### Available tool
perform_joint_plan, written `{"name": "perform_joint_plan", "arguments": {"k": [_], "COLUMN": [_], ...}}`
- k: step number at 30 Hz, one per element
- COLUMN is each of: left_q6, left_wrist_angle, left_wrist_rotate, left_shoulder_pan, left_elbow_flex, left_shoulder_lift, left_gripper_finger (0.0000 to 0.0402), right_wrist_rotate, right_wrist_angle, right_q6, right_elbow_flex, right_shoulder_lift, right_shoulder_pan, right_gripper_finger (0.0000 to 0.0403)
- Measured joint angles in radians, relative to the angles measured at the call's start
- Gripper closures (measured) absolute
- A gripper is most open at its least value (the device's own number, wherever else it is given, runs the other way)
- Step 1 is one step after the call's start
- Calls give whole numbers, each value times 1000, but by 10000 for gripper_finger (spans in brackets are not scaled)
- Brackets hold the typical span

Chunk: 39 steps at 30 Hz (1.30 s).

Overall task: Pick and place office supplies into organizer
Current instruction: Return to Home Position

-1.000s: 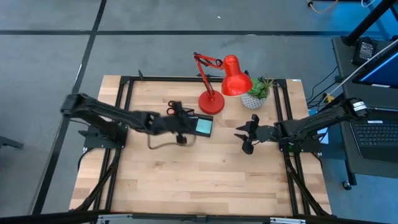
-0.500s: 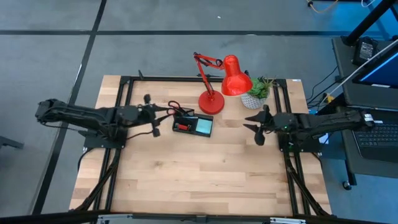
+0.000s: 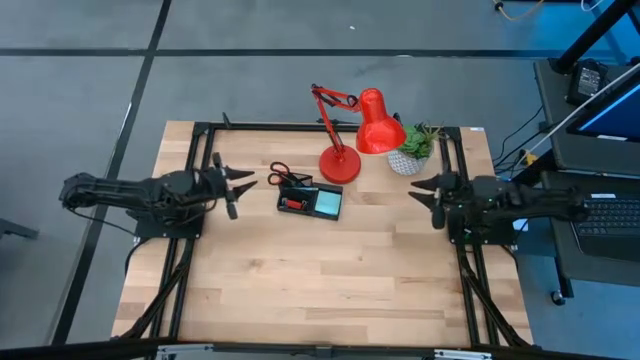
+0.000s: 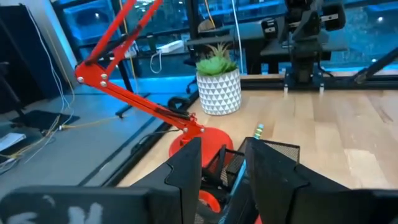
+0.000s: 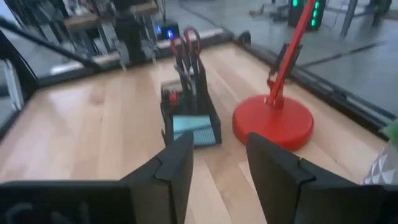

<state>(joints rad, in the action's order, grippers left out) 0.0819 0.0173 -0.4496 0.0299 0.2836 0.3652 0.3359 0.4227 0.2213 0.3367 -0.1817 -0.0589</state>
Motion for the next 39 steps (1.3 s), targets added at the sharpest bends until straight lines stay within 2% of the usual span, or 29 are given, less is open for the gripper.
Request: {"name": "perform_joint_plan", "arguments": {"k": [7, 14, 20, 26, 32, 39], "left_q6": [-17, -18, -32, -28, -70, -80], "left_wrist_angle": [129, 176, 169, 35, -12, -14], "left_wrist_rotate": [-26, 7, 82, 76, 4, -54], "left_shoulder_pan": [0, 0, 1, 1, 0, 0], "left_elbow_flex": [0, -1, -6, -120, -210, -247], "left_shoulder_lift": [-170, -277, -292, -291, -301, -304], "left_gripper_finger": [284, 284, 284, 284, 284, 284], "right_wrist_rotate": [0, 0, 1, 0, -1, 0], "right_wrist_angle": [2, 2, -32, -143, -180, -189], "right_q6": [-17, -21, -39, -97, -77, -96], "right_elbow_flex": [0, 0, -16, -116, -175, -210], "right_shoulder_lift": [88, 100, 99, 100, 100, 100], "right_shoulder_pan": [0, 0, 0, 0, 0, 0], "right_gripper_finger": [251, 251, 251, 251, 251, 251]}}
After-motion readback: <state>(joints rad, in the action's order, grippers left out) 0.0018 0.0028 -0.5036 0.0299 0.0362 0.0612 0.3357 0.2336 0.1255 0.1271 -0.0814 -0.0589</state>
